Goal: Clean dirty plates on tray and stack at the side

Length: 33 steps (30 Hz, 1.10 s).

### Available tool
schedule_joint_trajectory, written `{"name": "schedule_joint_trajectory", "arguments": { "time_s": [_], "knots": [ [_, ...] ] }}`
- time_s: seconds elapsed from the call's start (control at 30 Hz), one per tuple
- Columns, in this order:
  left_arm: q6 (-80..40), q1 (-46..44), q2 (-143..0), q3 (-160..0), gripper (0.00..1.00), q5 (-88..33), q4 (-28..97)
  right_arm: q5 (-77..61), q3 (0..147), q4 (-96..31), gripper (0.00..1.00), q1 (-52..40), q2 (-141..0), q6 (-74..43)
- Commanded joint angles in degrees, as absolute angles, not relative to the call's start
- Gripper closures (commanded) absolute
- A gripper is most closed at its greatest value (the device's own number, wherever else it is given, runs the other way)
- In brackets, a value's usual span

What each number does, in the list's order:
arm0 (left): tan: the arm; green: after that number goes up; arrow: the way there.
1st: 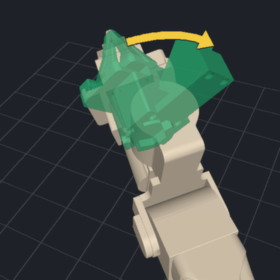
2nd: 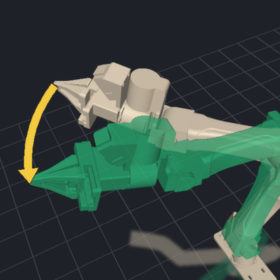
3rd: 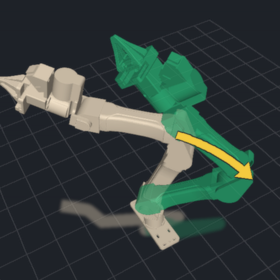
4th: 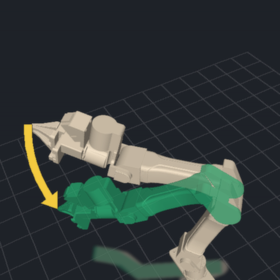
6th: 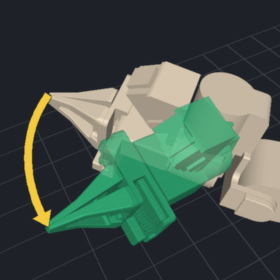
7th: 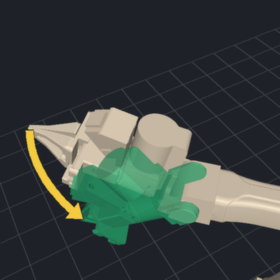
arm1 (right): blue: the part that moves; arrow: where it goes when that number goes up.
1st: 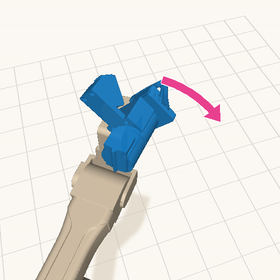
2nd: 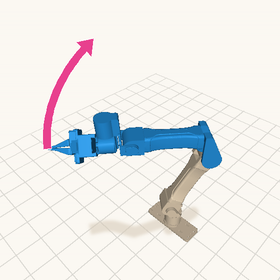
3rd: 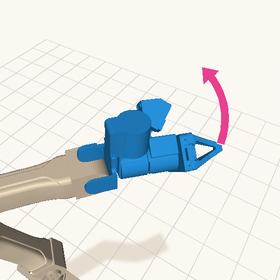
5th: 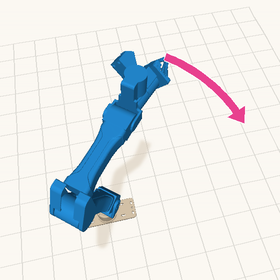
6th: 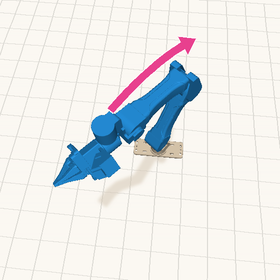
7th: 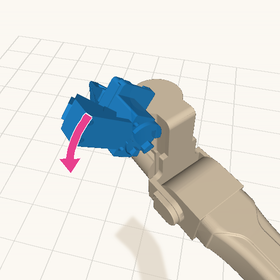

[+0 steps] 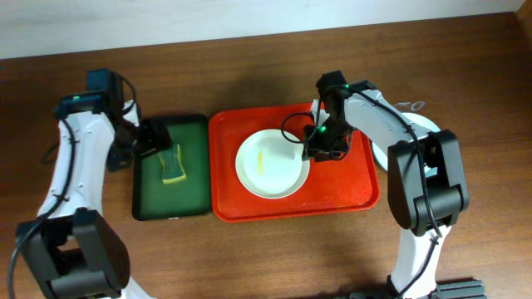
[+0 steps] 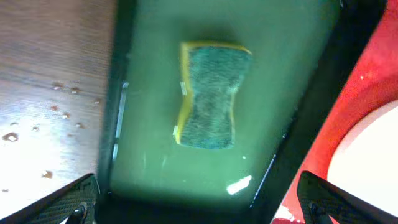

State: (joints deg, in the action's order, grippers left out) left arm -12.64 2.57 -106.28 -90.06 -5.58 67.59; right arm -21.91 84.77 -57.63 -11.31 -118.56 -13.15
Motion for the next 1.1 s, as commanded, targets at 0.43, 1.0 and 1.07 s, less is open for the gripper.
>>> {"name": "schedule_joint_trajectory", "arguments": {
  "time_s": [0.43,1.0,1.07],
  "knots": [
    [-8.97,-9.82,-105.95,-82.94,0.25,5.65,63.35,-20.93,84.42,-57.78,0.65,-11.62,-117.54,-12.88],
    [-17.17,-6.31,-106.06,-68.23,0.46,8.51,38.17,-20.93,84.42,-57.63,0.62,-11.62,-117.51,-12.86],
    [-17.15,-6.31,-106.06,-67.37,0.47,9.32,37.95,-20.93,84.42,-57.63,0.62,-11.62,-117.54,-12.86]
  ]
}}
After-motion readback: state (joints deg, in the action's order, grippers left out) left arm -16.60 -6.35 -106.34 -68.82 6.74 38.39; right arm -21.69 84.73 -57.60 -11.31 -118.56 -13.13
